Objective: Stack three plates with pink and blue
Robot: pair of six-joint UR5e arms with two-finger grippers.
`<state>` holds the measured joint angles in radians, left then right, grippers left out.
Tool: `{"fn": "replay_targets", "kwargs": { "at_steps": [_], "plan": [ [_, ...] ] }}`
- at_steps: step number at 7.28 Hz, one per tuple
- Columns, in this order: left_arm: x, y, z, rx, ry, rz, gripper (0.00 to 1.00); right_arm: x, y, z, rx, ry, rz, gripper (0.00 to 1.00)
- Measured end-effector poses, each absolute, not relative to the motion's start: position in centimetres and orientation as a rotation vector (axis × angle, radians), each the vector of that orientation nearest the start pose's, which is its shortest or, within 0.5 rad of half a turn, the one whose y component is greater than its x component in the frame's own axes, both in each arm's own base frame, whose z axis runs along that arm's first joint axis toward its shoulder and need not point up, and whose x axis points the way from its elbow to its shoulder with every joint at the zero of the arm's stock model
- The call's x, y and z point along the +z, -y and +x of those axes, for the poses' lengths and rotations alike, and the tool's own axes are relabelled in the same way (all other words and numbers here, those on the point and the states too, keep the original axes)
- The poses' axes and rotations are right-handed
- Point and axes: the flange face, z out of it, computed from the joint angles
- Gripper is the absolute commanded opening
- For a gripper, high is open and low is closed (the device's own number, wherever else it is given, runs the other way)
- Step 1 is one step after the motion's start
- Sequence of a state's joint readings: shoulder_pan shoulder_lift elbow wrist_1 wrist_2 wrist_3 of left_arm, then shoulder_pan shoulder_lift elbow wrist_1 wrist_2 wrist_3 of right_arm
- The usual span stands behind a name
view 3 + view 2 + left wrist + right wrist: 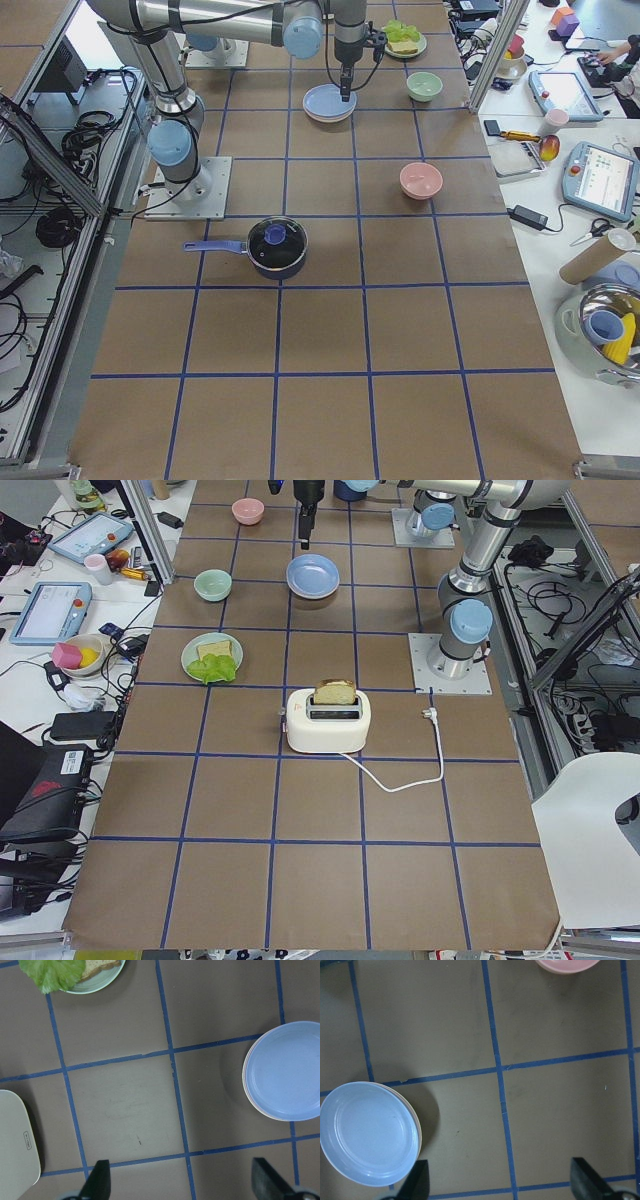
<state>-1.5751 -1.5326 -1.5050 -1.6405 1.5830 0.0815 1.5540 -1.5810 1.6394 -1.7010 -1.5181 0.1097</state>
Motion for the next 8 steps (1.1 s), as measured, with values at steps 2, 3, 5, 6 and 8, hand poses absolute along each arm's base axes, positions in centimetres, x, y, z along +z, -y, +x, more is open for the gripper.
{"fn": "replay_targets", "kwargs": {
  "at_steps": [2, 3, 5, 6, 8],
  "plan": [
    [53.3, 47.9, -13.7, -0.084, -3.171, 0.039, 1.0, 51.1, 49.6, 13.7, -0.147, -3.086, 0.072, 1.0],
    [53.4, 47.9, -13.7, -0.093, -3.177, 0.02, 1.0, 51.3, 49.6, 13.6, -0.138, -3.086, 0.043, 1.0],
    [53.5, 48.0, -13.7, -0.106, -3.179, 0.007, 1.0, 50.8, 49.7, 13.3, -0.117, -3.088, 0.031, 1.0],
    [53.5, 48.0, -13.6, -0.108, -3.178, 0.007, 1.0, 50.9, 49.8, 12.9, -0.123, -3.093, 0.036, 1.0],
    [53.5, 48.0, -13.6, -0.108, -3.173, 0.009, 1.0, 51.7, 49.7, 12.3, -0.146, -3.094, 0.045, 1.0]
  ]
}}
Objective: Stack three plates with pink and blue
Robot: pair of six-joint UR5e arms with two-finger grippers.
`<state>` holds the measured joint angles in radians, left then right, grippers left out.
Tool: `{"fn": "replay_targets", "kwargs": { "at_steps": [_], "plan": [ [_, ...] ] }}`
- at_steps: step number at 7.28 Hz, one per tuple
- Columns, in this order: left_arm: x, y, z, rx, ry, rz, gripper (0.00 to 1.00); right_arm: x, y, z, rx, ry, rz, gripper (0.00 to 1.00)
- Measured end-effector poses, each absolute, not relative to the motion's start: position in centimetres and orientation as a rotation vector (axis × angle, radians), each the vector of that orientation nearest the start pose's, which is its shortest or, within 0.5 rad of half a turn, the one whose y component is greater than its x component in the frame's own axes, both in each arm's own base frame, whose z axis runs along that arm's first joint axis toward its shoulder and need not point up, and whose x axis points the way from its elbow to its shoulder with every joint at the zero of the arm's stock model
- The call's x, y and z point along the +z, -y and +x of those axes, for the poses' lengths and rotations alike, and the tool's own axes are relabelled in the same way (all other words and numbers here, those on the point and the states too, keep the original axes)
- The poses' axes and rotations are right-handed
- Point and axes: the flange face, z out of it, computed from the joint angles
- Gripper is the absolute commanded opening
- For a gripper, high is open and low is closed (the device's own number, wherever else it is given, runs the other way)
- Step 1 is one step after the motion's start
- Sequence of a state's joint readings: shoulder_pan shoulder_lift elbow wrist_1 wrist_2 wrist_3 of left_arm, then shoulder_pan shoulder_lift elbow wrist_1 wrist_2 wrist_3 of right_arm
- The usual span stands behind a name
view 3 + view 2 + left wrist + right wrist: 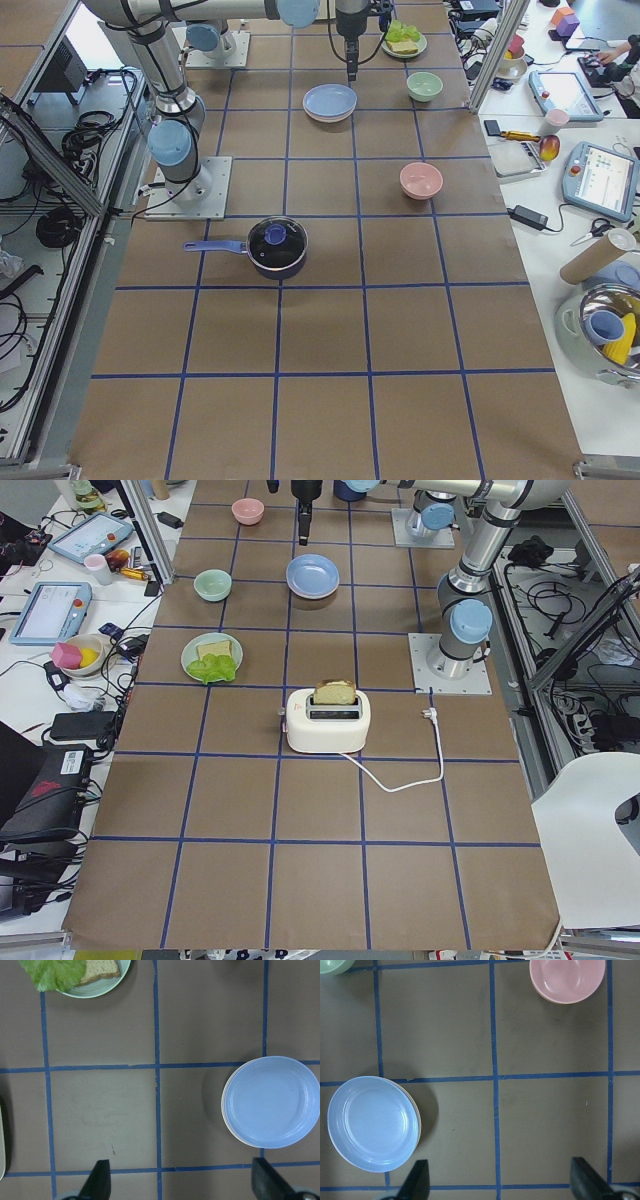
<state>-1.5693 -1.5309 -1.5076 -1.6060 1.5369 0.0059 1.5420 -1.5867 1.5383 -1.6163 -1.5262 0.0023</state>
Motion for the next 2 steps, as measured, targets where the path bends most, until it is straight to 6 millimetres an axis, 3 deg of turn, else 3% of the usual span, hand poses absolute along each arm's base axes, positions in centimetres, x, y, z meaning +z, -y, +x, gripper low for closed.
{"fn": "replay_targets", "kwargs": {
  "at_steps": [2],
  "plan": [
    [53.38, 47.95, -13.62, -0.106, -3.173, 0.012, 1.0, 51.56, 49.63, 12.3, -0.138, -3.095, 0.046, 1.0]
  ]
}}
